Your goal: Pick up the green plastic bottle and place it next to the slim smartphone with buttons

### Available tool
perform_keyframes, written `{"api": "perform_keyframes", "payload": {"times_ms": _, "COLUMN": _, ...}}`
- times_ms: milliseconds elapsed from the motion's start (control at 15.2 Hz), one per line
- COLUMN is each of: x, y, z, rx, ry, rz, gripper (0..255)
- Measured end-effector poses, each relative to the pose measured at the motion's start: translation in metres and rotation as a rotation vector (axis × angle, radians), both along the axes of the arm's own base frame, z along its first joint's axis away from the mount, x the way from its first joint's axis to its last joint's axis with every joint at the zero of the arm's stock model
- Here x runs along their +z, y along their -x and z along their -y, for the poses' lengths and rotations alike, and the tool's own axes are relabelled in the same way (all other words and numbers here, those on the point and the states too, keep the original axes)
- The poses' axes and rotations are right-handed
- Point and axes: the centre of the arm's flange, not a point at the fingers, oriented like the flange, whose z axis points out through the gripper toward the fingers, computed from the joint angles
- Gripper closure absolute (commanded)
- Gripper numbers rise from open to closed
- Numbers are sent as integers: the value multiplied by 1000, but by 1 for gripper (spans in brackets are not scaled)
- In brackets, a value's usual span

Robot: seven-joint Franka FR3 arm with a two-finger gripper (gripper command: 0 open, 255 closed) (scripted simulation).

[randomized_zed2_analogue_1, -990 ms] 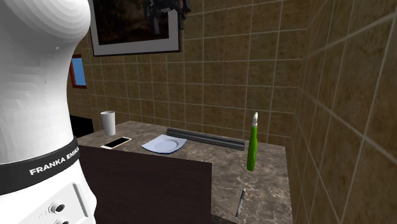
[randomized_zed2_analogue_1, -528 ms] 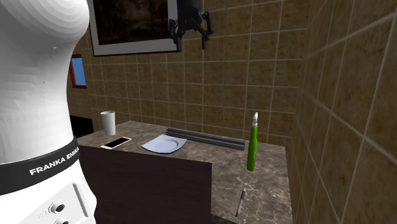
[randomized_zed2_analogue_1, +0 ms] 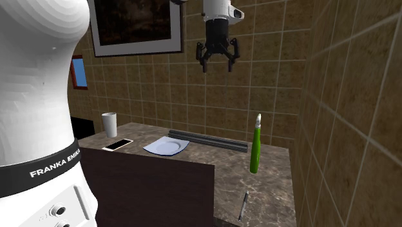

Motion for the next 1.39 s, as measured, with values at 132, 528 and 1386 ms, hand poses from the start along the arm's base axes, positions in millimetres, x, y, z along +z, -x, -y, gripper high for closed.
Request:
{"api": "perform_keyframes", "payload": {"times_ms": 132, "x": -20, "y": -11, "z": 18, "rx": -2, "ry": -4, "rz": -3, "gripper": 0}}
{"api": "perform_keyframes", "payload": {"times_ms": 528, "x": -68, "y": -43, "z": 67, "rx": -8, "ry": -17, "rz": -10, "gripper": 0}}
{"api": "perform_keyframes", "payload": {"times_ms": 1386, "x": -171, "y": -94, "z": 167, "rx": -19, "ry": -40, "rz": -24, "gripper": 0}}
